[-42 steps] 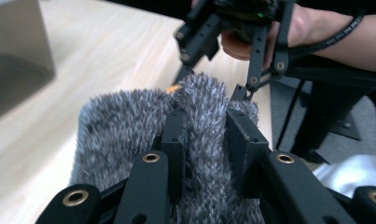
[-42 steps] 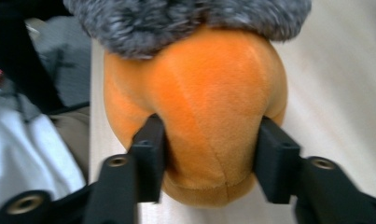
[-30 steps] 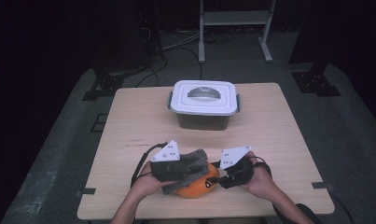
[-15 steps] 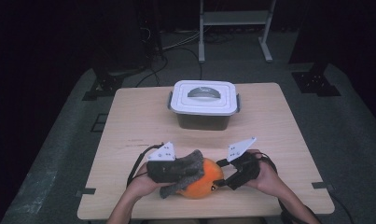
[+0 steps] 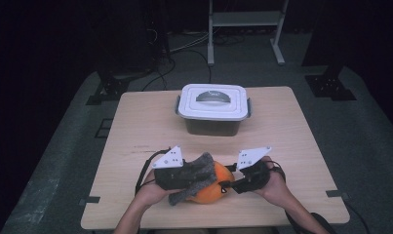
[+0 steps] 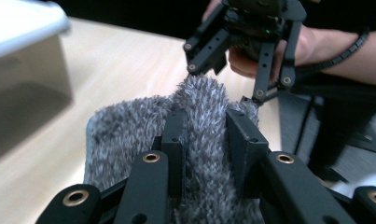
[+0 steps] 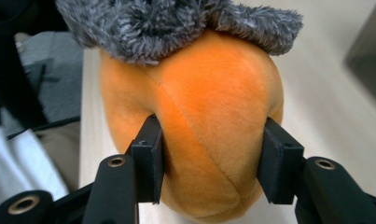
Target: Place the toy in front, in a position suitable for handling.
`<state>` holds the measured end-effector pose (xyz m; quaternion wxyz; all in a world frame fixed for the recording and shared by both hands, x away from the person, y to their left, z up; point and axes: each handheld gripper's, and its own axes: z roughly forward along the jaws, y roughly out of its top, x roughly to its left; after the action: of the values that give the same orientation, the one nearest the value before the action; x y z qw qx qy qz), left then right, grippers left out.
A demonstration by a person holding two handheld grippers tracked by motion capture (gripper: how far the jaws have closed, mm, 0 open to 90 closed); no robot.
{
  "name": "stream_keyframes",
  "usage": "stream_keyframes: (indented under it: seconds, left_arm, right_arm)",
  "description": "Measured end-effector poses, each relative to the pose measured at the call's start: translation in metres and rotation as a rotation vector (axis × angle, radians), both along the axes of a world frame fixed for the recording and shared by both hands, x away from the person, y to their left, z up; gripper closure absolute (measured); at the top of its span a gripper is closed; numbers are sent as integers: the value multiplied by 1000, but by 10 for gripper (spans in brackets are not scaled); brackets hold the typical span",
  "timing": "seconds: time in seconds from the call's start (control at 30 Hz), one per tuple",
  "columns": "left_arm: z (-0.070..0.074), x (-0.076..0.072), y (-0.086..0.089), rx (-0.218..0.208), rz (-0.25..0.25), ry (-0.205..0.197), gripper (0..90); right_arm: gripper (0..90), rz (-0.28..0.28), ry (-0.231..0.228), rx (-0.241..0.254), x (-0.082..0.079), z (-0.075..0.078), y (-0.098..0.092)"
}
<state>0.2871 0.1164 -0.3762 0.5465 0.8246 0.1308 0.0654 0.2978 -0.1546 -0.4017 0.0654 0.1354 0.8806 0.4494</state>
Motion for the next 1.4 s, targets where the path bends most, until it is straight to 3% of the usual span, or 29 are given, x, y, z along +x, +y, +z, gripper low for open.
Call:
stream_keyframes:
  seconds: [0.07, 0.17, 0.2, 0.23, 0.3, 0.4, 0.47, 0.53, 0.7, 0.77, 0.83, 0.97, 1.07, 1.17, 1.23, 1.3, 1.4]
  left_arm:
    - [-1, 1, -2, 3, 25, -17, 703]
    - [-13, 6, -4, 81, 59, -14, 703]
    - [-18, 8, -3, 63, 53, 16, 704]
    - [-22, 10, -2, 40, 51, 44, 705]
    - [-22, 9, -4, 45, 48, 44, 706]
    - [-22, 6, -9, 56, 21, 43, 706]
    - [-23, 4, -14, 58, 3, 43, 705]
    - [-23, 3, -16, 64, 4, 35, 704]
    - [-18, 7, -7, 71, 31, 15, 703]
    - [-17, 7, -1, 95, 40, 3, 703]
    - [-19, 8, 5, 99, 49, 19, 702]
    - [-24, 14, 18, 132, 87, 35, 696]
    - [-29, 16, 23, 127, 107, 55, 695]
    - [-30, 16, 20, 124, 85, 61, 696]
    - [-30, 15, 18, 129, 72, 58, 696]
    - [-30, 15, 17, 128, 69, 60, 697]
    - [-31, 16, 17, 125, 60, 66, 697]
  right_arm:
    - [480, -9, -24, -1, 1, 1, -1]
    - [453, -8, -41, -81, 5, -10, 0]
    - [425, -6, -24, -86, 9, -14, -3]
    - [379, -5, 26, -67, 14, -17, -6]
    - [298, 9, 117, -49, 21, -18, -11]
    - [239, 25, 138, -40, 20, -15, -14]
    - [220, 17, 123, -45, 18, -14, -11]
    - [229, 10, 113, -58, 16, -16, -8]
    - [442, -28, 124, -42, 19, -17, -11]
    - [453, -44, 144, -43, 21, -18, -13]
    - [463, -60, 180, -28, 25, -21, -19]
    - [458, -72, 218, -8, 28, -25, -28]
    - [436, -75, 225, -2, 27, -27, -30]
    - [322, -45, 250, 0, 28, -27, -30]
    - [275, -26, 243, -4, 27, -25, -32]
    - [256, -17, 224, -12, 27, -23, -33]
    - [232, -7, 224, 21, 31, -19, -34]
